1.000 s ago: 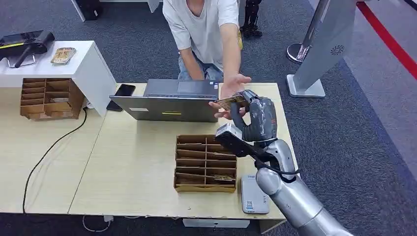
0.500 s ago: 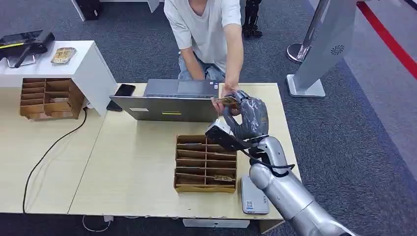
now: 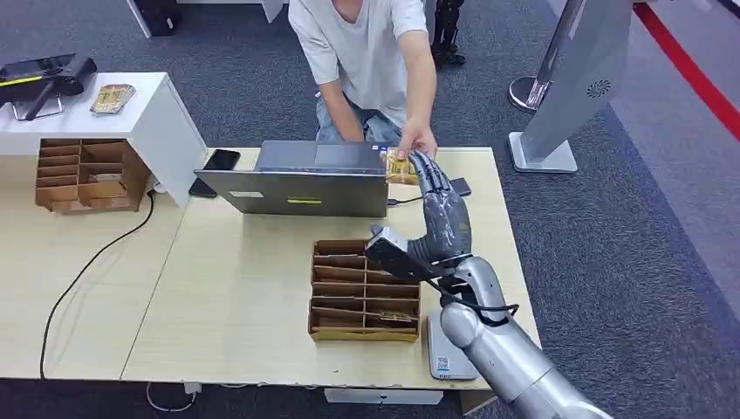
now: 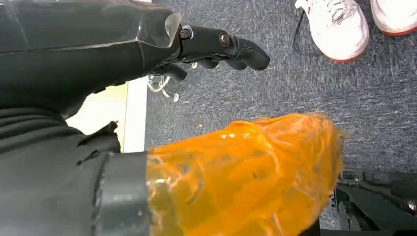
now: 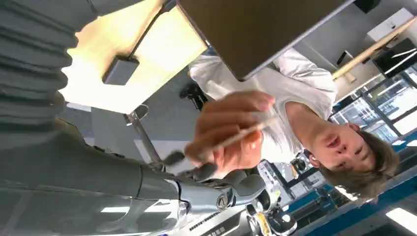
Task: Pass the card to the sensor for recognition and then transmit it.
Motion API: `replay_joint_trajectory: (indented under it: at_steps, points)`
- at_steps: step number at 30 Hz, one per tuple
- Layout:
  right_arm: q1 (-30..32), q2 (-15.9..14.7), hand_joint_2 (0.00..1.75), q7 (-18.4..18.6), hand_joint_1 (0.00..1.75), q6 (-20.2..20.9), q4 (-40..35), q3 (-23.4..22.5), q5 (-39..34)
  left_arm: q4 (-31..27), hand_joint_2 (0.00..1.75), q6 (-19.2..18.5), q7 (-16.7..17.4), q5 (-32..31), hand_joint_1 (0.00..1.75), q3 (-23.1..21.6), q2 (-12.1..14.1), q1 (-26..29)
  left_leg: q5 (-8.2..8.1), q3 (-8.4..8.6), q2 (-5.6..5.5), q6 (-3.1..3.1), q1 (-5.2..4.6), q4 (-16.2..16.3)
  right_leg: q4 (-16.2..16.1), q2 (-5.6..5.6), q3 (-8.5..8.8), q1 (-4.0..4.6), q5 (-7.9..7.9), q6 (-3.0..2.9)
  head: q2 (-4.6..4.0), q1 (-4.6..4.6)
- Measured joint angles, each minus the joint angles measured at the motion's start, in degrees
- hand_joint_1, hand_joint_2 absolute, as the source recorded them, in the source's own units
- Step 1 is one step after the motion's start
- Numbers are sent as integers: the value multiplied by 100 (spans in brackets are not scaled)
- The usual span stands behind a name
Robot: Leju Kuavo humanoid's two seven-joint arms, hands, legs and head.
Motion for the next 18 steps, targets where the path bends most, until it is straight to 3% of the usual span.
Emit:
replay_joint_trajectory:
  at_steps: [18]
  points:
    - [386,15,175,-194,0,-24,-428,0,-135,0,0,35,0,66,0,0,-4,1,0,0,0,0,0,0,0,0,0,0,0,0,0,0]
